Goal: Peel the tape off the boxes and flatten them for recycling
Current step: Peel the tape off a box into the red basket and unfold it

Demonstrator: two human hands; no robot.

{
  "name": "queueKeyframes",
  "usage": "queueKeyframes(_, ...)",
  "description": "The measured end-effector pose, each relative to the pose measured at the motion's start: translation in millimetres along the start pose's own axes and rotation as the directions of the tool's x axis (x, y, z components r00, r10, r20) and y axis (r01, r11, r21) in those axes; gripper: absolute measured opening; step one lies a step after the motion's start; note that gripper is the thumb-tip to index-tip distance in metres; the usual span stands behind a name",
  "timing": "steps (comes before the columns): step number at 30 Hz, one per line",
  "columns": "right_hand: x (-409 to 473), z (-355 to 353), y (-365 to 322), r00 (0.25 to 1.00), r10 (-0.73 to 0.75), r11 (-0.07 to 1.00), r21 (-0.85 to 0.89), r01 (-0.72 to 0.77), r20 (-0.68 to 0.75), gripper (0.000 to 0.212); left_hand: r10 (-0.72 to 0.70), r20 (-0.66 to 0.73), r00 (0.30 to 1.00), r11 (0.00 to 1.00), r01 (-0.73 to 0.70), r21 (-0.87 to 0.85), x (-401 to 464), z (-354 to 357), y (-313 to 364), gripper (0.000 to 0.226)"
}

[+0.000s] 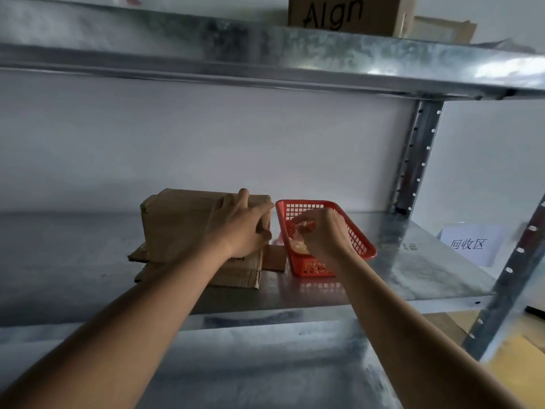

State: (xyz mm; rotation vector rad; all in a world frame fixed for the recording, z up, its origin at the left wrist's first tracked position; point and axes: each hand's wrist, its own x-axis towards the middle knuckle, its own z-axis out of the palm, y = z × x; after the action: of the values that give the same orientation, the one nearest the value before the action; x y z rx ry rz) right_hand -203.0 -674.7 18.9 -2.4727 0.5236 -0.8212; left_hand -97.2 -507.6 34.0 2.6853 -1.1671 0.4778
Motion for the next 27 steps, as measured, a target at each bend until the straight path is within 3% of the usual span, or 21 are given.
queueKeyframes(3, 2, -1, 7, 0.994, -0.104, 0.989, -0.104, 0.105, 0.016, 0.031, -0.020, -0.001, 1.000, 1.000, 0.020, -0.005, -2, 0, 5, 0.072)
queueKeyframes(7, 3, -2, 8, 0.992, -0.117, 0.992, -0.042, 0.119, 0.054, 0.050, -0.036, 0.014, 0.999, 0.999, 0.037, -0.027, -2, -2, 4, 0.070)
queueKeyframes(12, 14, -3, 14, 0.981, -0.141, 0.980, -0.120, 0.158, 0.134, 0.017, -0.023, 0.014, 1.000, 1.000, 0.023, -0.018, 3, 0, 3, 0.070)
queueKeyframes(17, 19, 2, 19, 0.956, -0.084, 0.979, -0.155, 0.131, 0.281, 0.019, -0.012, 0.017, 1.000, 1.000, 0.012, -0.001, 10, 2, 2, 0.069)
queueKeyframes(27, 17, -5, 28, 0.992, -0.107, 0.992, -0.053, 0.111, 0.065, 0.019, -0.015, 0.028, 0.999, 0.999, 0.013, 0.052, 16, 6, 2, 0.073)
